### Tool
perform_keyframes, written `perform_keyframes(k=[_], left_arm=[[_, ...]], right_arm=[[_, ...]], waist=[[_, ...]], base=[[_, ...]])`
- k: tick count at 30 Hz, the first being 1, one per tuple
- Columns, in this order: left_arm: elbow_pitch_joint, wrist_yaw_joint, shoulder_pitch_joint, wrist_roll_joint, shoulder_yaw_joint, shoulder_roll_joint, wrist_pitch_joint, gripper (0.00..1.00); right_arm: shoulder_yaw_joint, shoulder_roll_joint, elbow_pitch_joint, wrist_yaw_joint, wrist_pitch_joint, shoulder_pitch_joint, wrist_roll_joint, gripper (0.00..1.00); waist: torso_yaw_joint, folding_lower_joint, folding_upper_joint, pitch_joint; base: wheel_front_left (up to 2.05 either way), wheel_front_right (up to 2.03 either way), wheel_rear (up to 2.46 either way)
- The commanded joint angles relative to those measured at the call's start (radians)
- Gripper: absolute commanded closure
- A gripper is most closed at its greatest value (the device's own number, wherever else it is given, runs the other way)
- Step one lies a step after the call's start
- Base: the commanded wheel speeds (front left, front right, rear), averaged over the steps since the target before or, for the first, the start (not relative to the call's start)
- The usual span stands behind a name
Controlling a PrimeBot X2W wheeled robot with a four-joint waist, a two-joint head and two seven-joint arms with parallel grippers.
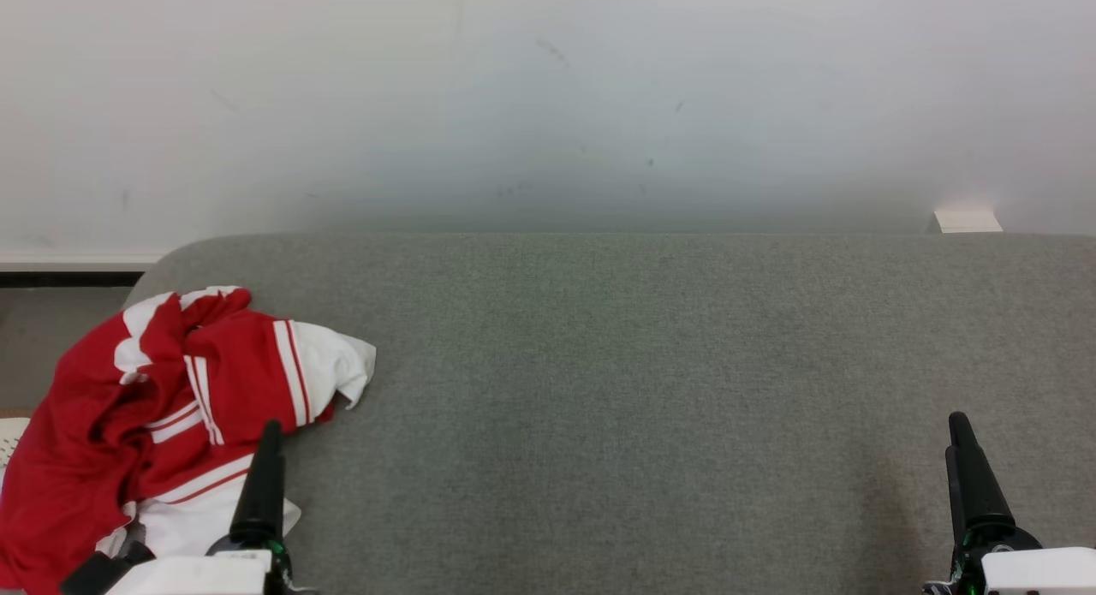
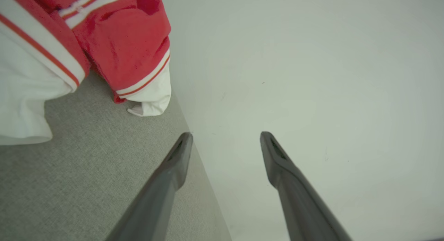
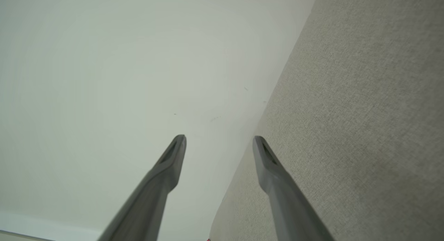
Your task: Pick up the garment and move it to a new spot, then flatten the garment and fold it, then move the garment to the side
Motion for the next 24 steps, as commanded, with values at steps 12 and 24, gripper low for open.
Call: perform_keyframes(k=[12,24], left_arm=[[-0.047,0.019,-0.015,0.299,-0.034,0.009,-0.050,0.00],[-0.055,0.057,-0.006,0.558,-0.071,0.011,-0.090,0.00]], right_arm=[[0.040,-0.019,-0.057,0.001,-0.049,-0.013,-0.225,0.00],[0.048,-0.024,-0.041,0.001,-0.090,-0.007,-0.469,0.00]], waist=[[-0.004,0.0000,0.0000,-0.001],[-0.005,0.0000,0.0000,-0.007]], base=[[0.00,0.00,0.00],[0.00,0.00,0.00]])
